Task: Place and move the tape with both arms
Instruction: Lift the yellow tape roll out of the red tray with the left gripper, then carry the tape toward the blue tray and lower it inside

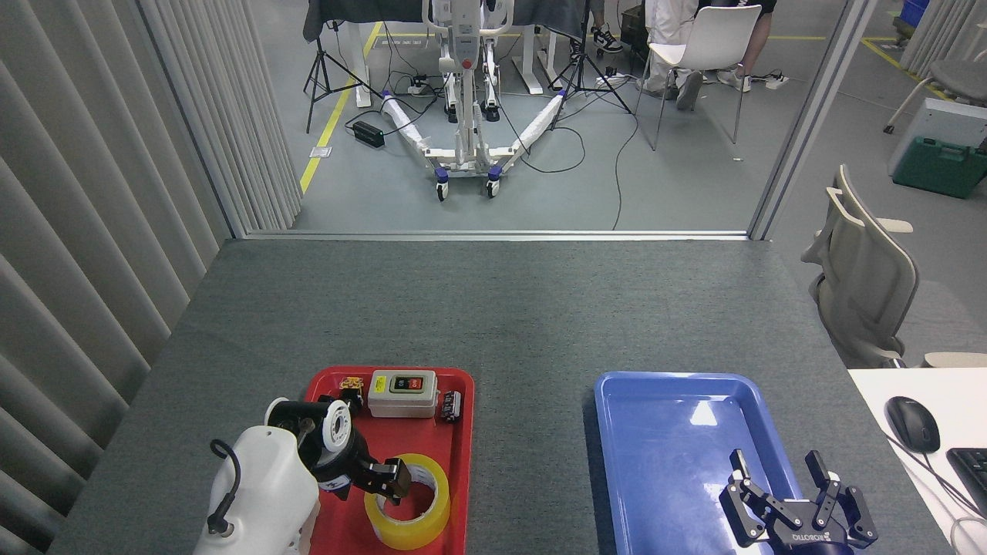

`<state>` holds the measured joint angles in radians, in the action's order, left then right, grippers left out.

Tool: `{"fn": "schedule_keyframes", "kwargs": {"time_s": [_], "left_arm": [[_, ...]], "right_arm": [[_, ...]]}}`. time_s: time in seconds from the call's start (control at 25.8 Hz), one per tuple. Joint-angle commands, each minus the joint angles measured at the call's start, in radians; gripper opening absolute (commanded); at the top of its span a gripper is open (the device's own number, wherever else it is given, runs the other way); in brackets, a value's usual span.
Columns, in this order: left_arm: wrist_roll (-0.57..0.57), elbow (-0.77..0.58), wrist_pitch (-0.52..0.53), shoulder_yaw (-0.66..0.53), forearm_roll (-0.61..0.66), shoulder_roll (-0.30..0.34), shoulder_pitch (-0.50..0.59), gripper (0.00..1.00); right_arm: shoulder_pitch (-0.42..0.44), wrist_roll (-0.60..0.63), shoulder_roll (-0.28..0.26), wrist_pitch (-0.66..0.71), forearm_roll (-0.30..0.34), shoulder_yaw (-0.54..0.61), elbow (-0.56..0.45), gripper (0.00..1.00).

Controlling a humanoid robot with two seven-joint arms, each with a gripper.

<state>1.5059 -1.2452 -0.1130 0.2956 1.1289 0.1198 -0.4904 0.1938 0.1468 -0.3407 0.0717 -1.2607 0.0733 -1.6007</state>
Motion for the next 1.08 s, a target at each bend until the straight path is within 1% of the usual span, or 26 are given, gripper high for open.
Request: {"fn": "schedule_keyframes", "kwargs": {"time_s": [0.0,0.04,0.08,0.12,0.15,0.19,0.23,0.27,0.39,0.54,0.62,0.7,0.74,0.81,0.89,0.93,0.97,1.05], "left_arm": [[-0.035,0.044,0.001,0.008,0.000,-0.003,-0.002,0.72],[-0.044,0.052,0.001,0.011,0.000,-0.005,-0.002,0.70],[-0.056,0.059,0.001,0.011,0.000,-0.005,-0.002,0.65],[-0.066,0.062,0.003,0.011,-0.008,-0.006,-0.002,0.52],[-0.070,0.062,0.006,0.013,-0.014,-0.011,-0.002,0.35],[-0.072,0.062,0.012,0.013,-0.015,-0.017,-0.002,0.21],[-0.072,0.066,0.023,0.011,-0.017,-0.022,-0.002,0.08],[-0.072,0.066,0.038,0.010,-0.018,-0.025,-0.002,0.00],[-0.073,0.059,0.079,0.010,-0.023,-0.025,-0.002,0.00],[-0.073,0.009,0.150,0.008,-0.084,-0.025,-0.002,0.00],[-0.072,-0.054,0.210,0.002,-0.092,-0.016,0.000,0.00],[-0.073,-0.082,0.280,-0.012,-0.104,-0.016,-0.002,0.00],[-0.073,-0.088,0.334,-0.033,-0.135,-0.020,-0.004,0.00],[-0.075,-0.089,0.504,-0.089,-0.242,-0.028,-0.007,0.00],[-0.105,-0.069,0.728,-0.136,-0.393,-0.048,-0.008,0.00],[-0.144,-0.051,0.851,-0.151,-0.488,-0.062,-0.008,0.00],[-0.191,-0.023,0.898,-0.155,-0.591,-0.066,-0.008,0.00],[-0.314,0.038,0.898,-0.145,-0.782,-0.068,-0.002,0.00]], "right_arm": [[-0.005,-0.003,0.000,-0.003,0.000,-0.003,0.013,1.00],[-0.007,-0.003,0.000,-0.004,0.000,-0.004,0.013,1.00],[-0.007,-0.003,0.000,-0.003,0.000,-0.006,0.013,1.00],[-0.007,-0.003,0.002,-0.003,0.000,-0.007,0.013,1.00],[-0.007,-0.003,0.005,-0.003,0.000,-0.009,0.013,1.00],[-0.007,-0.003,0.008,-0.003,-0.002,-0.009,0.013,1.00],[-0.008,-0.003,0.008,-0.001,-0.002,-0.012,0.013,1.00],[-0.013,-0.003,0.011,0.000,-0.002,-0.013,0.013,1.00],[-0.019,-0.003,0.009,0.010,-0.016,-0.017,0.013,1.00],[-0.020,-0.007,0.011,0.013,-0.017,-0.038,0.013,1.00],[-0.020,-0.009,0.012,0.013,-0.017,-0.040,0.007,1.00],[-0.020,-0.012,0.012,0.005,-0.017,-0.052,0.004,1.00],[-0.020,-0.012,0.011,0.002,-0.017,-0.055,0.004,1.00],[-0.020,-0.012,0.012,-0.001,-0.017,-0.061,0.004,1.00],[-0.019,-0.010,0.012,-0.026,-0.016,-0.075,0.002,1.00],[-0.017,-0.010,0.012,-0.047,-0.016,-0.084,0.002,1.00],[-0.017,-0.007,0.012,-0.066,-0.016,-0.095,0.001,1.00],[-0.017,-0.001,0.008,-0.063,-0.016,-0.109,0.001,1.00]]}}
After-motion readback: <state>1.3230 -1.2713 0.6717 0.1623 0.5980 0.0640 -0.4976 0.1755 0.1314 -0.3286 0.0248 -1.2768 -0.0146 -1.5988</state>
